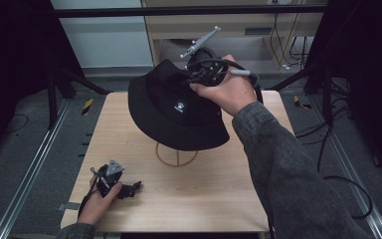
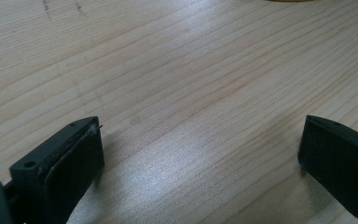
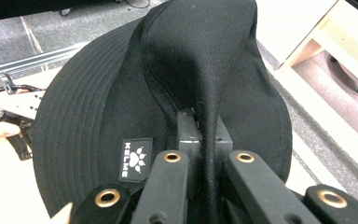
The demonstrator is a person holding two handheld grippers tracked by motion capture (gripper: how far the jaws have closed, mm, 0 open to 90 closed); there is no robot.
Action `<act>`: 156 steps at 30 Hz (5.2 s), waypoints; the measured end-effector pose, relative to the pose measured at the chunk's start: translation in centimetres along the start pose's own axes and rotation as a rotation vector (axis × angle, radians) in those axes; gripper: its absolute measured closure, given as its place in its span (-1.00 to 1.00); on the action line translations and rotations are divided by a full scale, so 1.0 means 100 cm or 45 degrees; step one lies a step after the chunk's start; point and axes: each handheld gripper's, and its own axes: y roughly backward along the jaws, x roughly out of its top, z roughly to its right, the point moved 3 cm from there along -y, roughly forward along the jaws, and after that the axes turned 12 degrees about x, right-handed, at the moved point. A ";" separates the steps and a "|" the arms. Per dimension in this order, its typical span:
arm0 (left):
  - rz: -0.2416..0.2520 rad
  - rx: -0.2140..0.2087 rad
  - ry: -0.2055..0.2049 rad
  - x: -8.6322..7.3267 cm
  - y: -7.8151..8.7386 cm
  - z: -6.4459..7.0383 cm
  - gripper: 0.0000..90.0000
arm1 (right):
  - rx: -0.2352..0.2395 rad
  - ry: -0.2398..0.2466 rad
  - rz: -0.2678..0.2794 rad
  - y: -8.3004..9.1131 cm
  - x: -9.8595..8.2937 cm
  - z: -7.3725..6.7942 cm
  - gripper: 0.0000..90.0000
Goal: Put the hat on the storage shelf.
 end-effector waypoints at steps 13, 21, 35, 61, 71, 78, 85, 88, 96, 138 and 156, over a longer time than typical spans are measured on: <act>0.000 0.000 0.001 0.000 0.000 0.000 -1.00 | 0.030 -0.003 -0.023 -0.017 0.000 0.000 0.96; 0.000 -0.001 0.001 0.000 0.000 0.000 -1.00 | 0.023 -0.013 -0.048 -0.022 0.001 0.005 0.96; 0.000 0.000 0.001 0.000 0.000 0.000 -1.00 | 0.040 -0.010 -0.065 -0.033 0.003 0.004 0.95; 0.001 0.001 0.002 0.000 0.000 0.000 -1.00 | 0.047 -0.017 -0.117 -0.054 0.003 0.003 0.89; 0.001 0.001 0.002 0.000 0.000 0.000 -1.00 | 0.049 -0.026 -0.127 -0.063 0.003 0.002 0.82; 0.001 0.001 0.002 0.000 0.000 0.000 -1.00 | 0.043 -0.037 -0.114 -0.064 0.003 0.002 0.61; 0.001 0.001 0.002 0.000 0.000 0.000 -1.00 | 0.034 -0.056 -0.099 -0.059 0.001 0.001 0.34; 0.000 0.001 0.000 0.000 0.000 0.000 -1.00 | 0.026 -0.063 -0.087 -0.055 0.000 0.000 0.23; 0.000 0.001 0.001 0.000 0.000 0.000 -1.00 | 0.024 -0.080 -0.064 -0.047 -0.006 -0.002 -0.03; 0.000 0.001 0.000 0.000 0.000 0.000 -1.00 | -0.081 -0.175 0.072 0.008 -0.057 -0.005 -0.83; 0.000 0.001 0.001 0.000 0.000 0.000 -1.00 | -0.148 -0.263 0.150 0.029 -0.131 -0.003 -0.87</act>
